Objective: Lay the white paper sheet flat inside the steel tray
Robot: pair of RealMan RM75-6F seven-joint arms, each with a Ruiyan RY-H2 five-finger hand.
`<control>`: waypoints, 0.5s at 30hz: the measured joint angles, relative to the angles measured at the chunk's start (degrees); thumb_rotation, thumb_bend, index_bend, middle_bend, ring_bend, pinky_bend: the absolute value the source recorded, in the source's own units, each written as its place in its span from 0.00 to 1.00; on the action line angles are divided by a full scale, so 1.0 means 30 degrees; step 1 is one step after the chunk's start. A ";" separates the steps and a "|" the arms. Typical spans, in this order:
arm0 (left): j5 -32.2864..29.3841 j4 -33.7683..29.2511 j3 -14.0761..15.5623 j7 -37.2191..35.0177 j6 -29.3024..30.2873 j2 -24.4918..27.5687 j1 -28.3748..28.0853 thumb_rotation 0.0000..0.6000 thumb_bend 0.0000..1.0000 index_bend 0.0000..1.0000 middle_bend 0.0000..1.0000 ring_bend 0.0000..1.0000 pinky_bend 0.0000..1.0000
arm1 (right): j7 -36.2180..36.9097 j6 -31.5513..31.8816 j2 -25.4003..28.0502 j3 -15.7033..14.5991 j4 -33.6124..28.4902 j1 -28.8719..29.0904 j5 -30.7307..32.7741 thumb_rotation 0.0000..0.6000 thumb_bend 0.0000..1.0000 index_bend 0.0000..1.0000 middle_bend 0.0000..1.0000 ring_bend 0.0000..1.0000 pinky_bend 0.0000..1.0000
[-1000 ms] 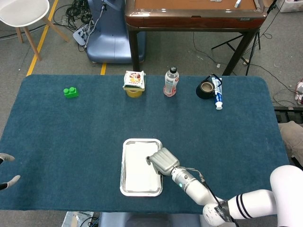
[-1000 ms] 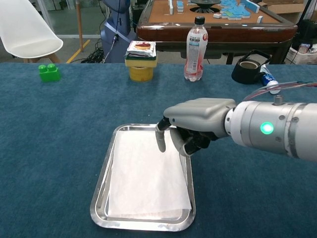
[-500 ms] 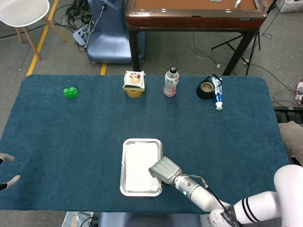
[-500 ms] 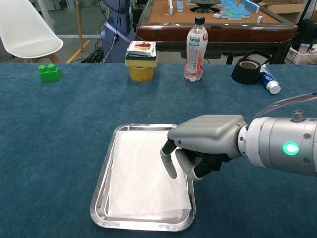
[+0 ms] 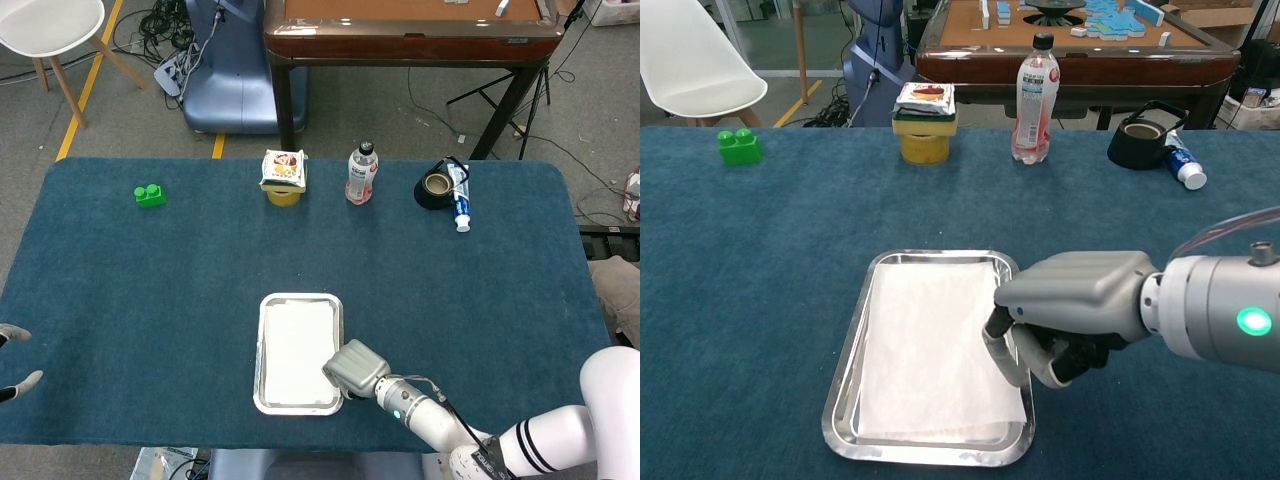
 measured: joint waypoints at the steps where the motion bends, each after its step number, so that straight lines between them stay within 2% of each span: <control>1: -0.0003 -0.0001 0.0000 0.0005 -0.0005 0.0001 -0.0001 1.00 0.01 0.43 0.38 0.32 0.47 | -0.0026 -0.0015 -0.0014 -0.0040 0.0004 0.0041 0.0064 1.00 1.00 0.52 1.00 1.00 1.00; 15: -0.0010 0.0004 -0.0002 -0.0024 0.0003 0.0012 0.0005 1.00 0.01 0.43 0.38 0.32 0.47 | -0.0355 -0.0013 -0.0512 -0.0435 0.0216 0.0537 0.0742 1.00 1.00 0.52 1.00 1.00 1.00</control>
